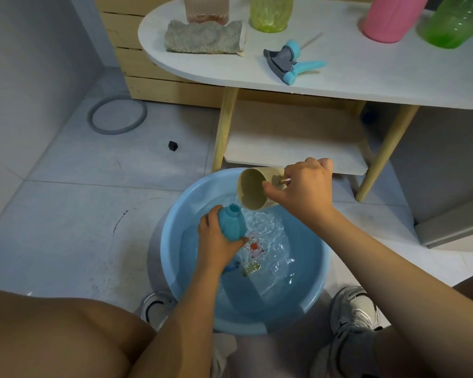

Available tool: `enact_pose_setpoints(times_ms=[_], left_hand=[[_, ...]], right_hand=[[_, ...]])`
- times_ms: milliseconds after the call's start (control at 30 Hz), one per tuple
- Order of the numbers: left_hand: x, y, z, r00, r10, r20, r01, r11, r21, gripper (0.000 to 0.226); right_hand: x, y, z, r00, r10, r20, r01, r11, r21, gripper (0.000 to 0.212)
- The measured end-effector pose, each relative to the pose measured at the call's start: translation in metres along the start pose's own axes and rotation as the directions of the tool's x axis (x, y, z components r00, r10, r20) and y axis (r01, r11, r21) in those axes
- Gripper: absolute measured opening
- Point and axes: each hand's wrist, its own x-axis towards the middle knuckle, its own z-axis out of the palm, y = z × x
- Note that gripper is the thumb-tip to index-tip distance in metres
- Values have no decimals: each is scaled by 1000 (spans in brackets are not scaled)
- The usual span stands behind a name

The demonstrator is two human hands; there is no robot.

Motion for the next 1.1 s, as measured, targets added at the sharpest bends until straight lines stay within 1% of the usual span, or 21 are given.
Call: enact_pose_setpoints(times_ms=[100,300,467,633,833,1100], left_hand=[[0,1,0,1000,3,6,-3,1000,6,96],[1,1,2,1000,-1,-1,1,1000,28,97],[1,2,2,1000,1,6,-1,999,33,96],[1,1,3,1000,3,31,-4,999,42,97],[1,-1,3,1000,-8,23,6,998,63,97],[2,0,3,999,-9,37,7,998,57,96]], right_hand=[[0,0,1,999,-13,-38,12,1000,-19,46],[1,-1,2,997,-30,-66,27,999,-42,41],[0,-2,3,996,-50,-75,46,997,-55,45],[0,-2,3,992,-74,-102,68,996,-58,43],[-1,-3,6,986,-117,-118,108,991,-80,43],[-1,-3,7,969,-170,-181,158,984,-76,42]])
